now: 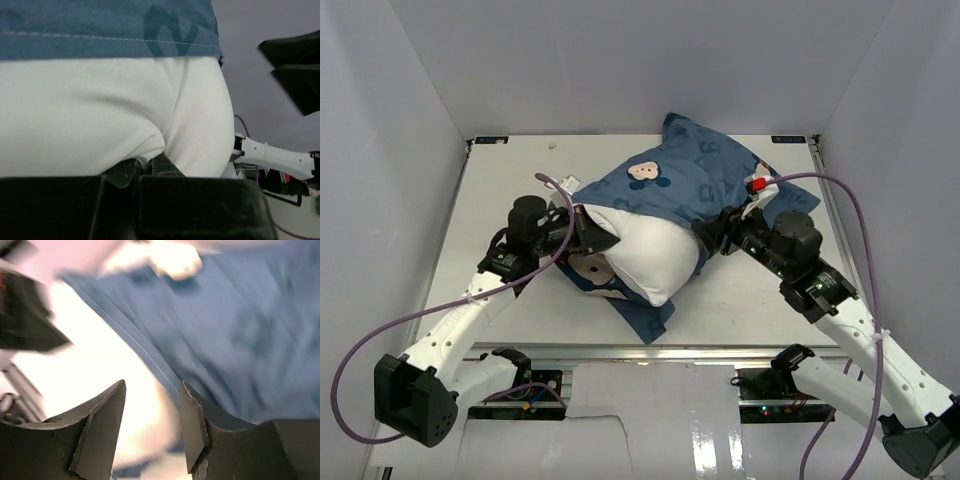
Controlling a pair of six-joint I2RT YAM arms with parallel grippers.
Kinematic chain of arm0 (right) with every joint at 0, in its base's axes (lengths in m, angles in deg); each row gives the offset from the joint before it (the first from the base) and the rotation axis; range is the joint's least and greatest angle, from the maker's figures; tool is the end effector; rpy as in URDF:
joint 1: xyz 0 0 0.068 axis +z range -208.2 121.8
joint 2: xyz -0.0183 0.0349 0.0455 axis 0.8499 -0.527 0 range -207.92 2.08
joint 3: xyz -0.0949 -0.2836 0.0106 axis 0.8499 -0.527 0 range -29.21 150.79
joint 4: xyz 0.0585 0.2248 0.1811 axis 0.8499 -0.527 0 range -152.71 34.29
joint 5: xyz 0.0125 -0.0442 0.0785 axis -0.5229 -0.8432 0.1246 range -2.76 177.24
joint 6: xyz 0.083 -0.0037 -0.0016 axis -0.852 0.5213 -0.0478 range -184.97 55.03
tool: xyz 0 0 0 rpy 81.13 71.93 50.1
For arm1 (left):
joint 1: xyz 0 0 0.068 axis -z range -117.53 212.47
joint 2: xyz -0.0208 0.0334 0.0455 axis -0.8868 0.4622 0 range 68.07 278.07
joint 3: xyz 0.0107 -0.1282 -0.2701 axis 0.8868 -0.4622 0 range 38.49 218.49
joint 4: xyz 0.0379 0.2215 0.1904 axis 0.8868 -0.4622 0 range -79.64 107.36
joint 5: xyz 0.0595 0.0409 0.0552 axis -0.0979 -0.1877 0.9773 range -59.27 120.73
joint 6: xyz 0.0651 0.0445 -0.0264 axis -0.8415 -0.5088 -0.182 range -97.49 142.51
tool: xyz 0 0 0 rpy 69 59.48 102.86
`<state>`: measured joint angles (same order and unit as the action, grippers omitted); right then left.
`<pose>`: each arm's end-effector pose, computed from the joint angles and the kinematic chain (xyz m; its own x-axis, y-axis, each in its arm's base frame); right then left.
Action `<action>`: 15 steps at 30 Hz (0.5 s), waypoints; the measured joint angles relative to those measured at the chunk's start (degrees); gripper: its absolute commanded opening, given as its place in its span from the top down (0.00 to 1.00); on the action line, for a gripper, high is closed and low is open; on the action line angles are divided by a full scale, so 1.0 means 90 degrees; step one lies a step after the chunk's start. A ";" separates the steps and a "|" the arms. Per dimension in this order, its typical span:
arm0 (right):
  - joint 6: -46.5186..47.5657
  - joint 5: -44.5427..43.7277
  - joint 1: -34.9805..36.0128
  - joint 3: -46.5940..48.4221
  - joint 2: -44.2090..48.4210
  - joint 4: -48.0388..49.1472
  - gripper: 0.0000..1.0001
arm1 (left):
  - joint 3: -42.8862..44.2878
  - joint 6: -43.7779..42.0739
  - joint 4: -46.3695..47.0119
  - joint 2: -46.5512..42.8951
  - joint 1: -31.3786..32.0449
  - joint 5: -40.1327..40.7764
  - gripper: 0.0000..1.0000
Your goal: Remove the pillowcase from the pillow
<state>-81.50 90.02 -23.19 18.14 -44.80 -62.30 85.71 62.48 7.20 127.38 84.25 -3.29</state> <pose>0.1997 0.1441 0.3728 -0.2579 0.1663 -0.9517 -0.5624 0.7752 0.2879 0.2467 -0.1423 0.3130 -0.7759 -0.2634 -0.5732 0.3784 0.5328 -0.7569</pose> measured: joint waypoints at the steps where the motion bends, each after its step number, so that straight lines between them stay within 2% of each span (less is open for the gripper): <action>1: 0.0078 0.0177 0.0000 0.0238 0.0017 -0.0002 0.47 | 0.0000 -0.0061 0.0051 0.0087 0.0192 0.0024 1.00; 6: 0.0355 0.0913 0.0000 0.1457 -0.0685 0.0131 0.42 | -0.0413 -0.0202 0.0486 0.0143 0.0578 0.0109 1.00; 10: 0.0777 0.1574 0.0005 0.3092 -0.2361 -0.0250 0.22 | -0.0882 -0.0209 0.0794 0.0005 0.0600 0.0180 1.00; 15: 0.1685 0.2193 0.0304 0.4607 -0.4303 -0.1086 0.18 | -0.1086 -0.0216 0.1093 -0.0005 0.0639 0.0177 1.00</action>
<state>-66.34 109.76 -20.46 59.61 -83.53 -72.07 75.94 60.53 17.04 127.33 90.00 -1.69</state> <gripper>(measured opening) 0.815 0.079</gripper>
